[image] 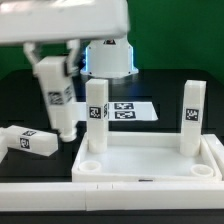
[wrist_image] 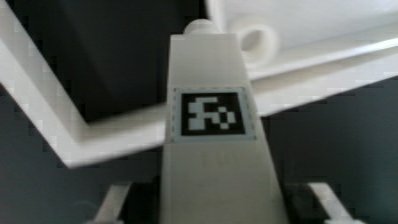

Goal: Assemble desk

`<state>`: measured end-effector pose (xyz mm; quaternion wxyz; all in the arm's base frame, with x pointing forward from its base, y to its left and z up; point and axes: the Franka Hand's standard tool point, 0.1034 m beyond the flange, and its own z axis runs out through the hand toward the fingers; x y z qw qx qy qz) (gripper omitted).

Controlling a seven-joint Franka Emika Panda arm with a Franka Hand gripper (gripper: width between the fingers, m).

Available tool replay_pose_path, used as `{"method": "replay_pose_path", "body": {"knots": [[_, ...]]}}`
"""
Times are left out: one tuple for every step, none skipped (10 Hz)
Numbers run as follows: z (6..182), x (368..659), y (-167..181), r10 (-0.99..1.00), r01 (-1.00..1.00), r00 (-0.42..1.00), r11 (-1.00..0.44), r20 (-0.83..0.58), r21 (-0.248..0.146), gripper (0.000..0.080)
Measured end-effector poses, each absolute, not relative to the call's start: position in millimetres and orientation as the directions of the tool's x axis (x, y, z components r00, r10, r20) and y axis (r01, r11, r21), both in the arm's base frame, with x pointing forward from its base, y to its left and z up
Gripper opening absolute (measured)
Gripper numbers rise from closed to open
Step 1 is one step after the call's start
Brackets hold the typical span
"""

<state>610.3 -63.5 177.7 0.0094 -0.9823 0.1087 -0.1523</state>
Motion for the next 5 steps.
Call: {"method": "replay_pose_path", "body": {"knots": [[177.0,612.3,-41.0,-0.174,-0.168,0.939,-0.985,0.297,-0.046,0.0285],[173.9,613.1,-21.3,-0.165,-0.158,0.939,-0.986,0.303,-0.047,0.0285],[166.9,609.2,-14.3,-0.177,-0.170,0.934,-0.984,0.310,-0.048,0.0285],[167.8,609.4,-19.0,-0.172,-0.166,0.936,-0.985,0.307,-0.045,0.0285],[167.8,609.6,-19.5,-0.173,-0.167,0.936,-0.985,0.307,-0.045,0.0285]]}}
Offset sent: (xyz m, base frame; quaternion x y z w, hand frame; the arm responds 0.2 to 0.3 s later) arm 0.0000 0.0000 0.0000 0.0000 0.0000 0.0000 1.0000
